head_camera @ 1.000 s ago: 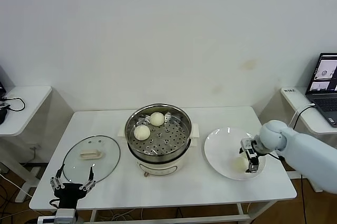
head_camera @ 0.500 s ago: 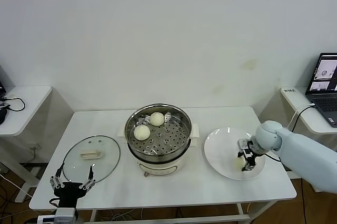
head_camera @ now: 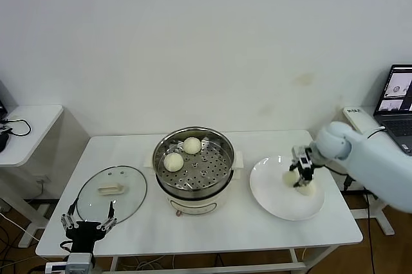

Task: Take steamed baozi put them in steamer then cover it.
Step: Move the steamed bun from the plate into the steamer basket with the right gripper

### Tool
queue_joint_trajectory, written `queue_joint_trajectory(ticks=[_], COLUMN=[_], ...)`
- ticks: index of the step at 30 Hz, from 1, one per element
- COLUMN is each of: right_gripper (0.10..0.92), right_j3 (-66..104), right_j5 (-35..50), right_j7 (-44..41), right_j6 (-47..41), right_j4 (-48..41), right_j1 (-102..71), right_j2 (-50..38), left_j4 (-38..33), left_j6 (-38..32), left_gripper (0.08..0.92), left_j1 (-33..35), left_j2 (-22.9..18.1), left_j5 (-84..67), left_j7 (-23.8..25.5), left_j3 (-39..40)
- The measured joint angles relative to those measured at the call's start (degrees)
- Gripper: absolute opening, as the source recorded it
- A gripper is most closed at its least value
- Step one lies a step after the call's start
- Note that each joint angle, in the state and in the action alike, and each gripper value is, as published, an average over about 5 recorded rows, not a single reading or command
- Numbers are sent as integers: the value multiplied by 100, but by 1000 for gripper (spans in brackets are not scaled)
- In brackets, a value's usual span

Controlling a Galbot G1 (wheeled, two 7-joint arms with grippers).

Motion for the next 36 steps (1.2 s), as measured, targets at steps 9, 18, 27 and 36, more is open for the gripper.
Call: queue_joint_trajectory(ticks=[9, 18, 27, 36], right_gripper=[585, 585, 585, 585], right_j3=[-607, -1229, -1821, -2313], right_j5=[581, 1112, 1347, 1120], right_j7=[37, 230, 554, 810], right_j6=[-40, 58, 431, 1144], right_j4=[-108, -14, 51, 98], right_j1=[1365, 2185, 2382, 2377], right_j2=[532, 1300, 2113, 2805], left_j4=[1, 37, 19, 47], left_j6=[0, -13, -21, -62], left_gripper=[823, 823, 823, 823], left_j1=[10, 36, 83, 101], left_j2=[-4, 2, -3, -59], left_j5=[-6, -12, -37, -83], left_j7=[-4, -21, -23, -57], left_j3=[-9, -73, -196, -292])
